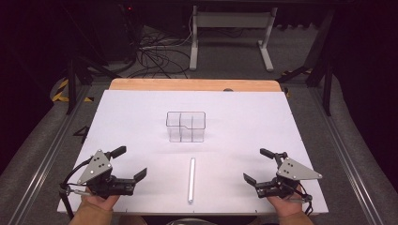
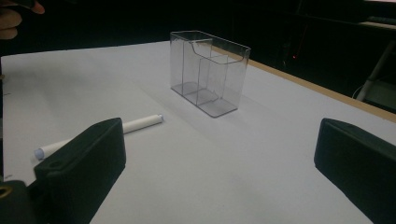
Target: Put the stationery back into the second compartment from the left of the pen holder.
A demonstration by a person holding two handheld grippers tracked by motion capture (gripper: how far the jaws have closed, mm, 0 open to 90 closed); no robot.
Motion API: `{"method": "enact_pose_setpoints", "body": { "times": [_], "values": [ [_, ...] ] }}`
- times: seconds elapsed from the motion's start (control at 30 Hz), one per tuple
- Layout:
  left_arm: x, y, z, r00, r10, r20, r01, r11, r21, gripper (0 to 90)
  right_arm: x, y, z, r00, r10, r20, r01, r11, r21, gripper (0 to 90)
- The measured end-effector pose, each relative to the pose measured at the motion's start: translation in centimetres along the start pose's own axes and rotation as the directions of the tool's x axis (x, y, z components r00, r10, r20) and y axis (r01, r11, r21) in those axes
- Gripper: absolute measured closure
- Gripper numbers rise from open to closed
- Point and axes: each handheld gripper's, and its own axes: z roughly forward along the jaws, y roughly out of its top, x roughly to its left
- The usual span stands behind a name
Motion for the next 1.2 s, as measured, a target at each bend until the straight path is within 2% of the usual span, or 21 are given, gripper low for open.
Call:
{"method": "enact_pose_setpoints", "body": {
  "times": [0.23,0.37,0.43,0.63,0.73,0.77,0.83,1.03,1.1,1.13,1.2],
  "values": [
    [-0.8,0.9,1.2,0.9993,0.005,0.038,-0.005,0.9998,0.019,1.5,-0.1,-0.1,0.0,1.0000,0.001,-0.008,-0.001,1.000,-0.004,2.7],
    [-1.2,1.5,2.2,0.9963,-0.041,0.076,0.039,0.9989,0.026,1.7,-0.1,-0.1,0.1,0.9999,0.005,-0.014,-0.005,1.000,0.005,2.7],
    [-1.5,1.8,2.7,0.9951,-0.046,0.087,0.044,0.9986,0.030,1.7,-0.1,-0.1,0.1,0.9999,0.000,-0.015,0.000,1.000,0.000,2.7],
    [-2.3,2.5,3.8,0.9951,0.007,0.098,-0.012,0.9987,0.050,1.9,-0.1,-0.1,0.0,0.9999,0.004,-0.014,-0.004,1.000,-0.001,2.7],
    [-2.8,2.7,4.4,0.9936,0.014,0.112,-0.021,0.9979,0.062,2.0,-0.2,-0.2,0.0,0.9998,0.009,-0.017,-0.009,1.000,0.002,2.7],
    [-2.8,2.8,4.5,0.9937,0.028,0.109,-0.035,0.9974,0.063,2.0,-0.2,-0.2,0.0,0.9998,0.011,-0.018,-0.011,1.000,0.001,2.7],
    [-3.2,2.9,4.9,0.9932,0.020,0.114,-0.028,0.9973,0.068,2.0,-0.2,-0.2,0.0,0.9998,0.009,-0.017,-0.009,1.000,0.001,2.7],
    [-3.7,3.1,5.4,0.9923,0.037,0.118,-0.045,0.9969,0.064,2.5,-0.2,-0.2,-0.1,0.9998,0.009,-0.017,-0.009,1.000,-0.001,2.7],
    [-3.7,3.1,5.5,0.9901,-0.009,0.140,-0.001,0.9976,0.069,2.6,-0.2,-0.2,-0.1,0.9998,0.009,-0.018,-0.009,1.000,0.001,2.7],
    [-3.7,3.1,5.6,0.9864,-0.039,0.159,0.028,0.9971,0.071,3.2,-0.1,-0.2,-0.1,0.9998,0.009,-0.019,-0.009,1.000,0.001,2.7],
    [-3.6,3.2,5.7,0.9839,-0.061,0.168,0.050,0.9964,0.068,3.9,-0.1,-0.2,0.0,0.9997,0.009,-0.022,-0.009,1.000,0.003,2.7]
  ]
}}
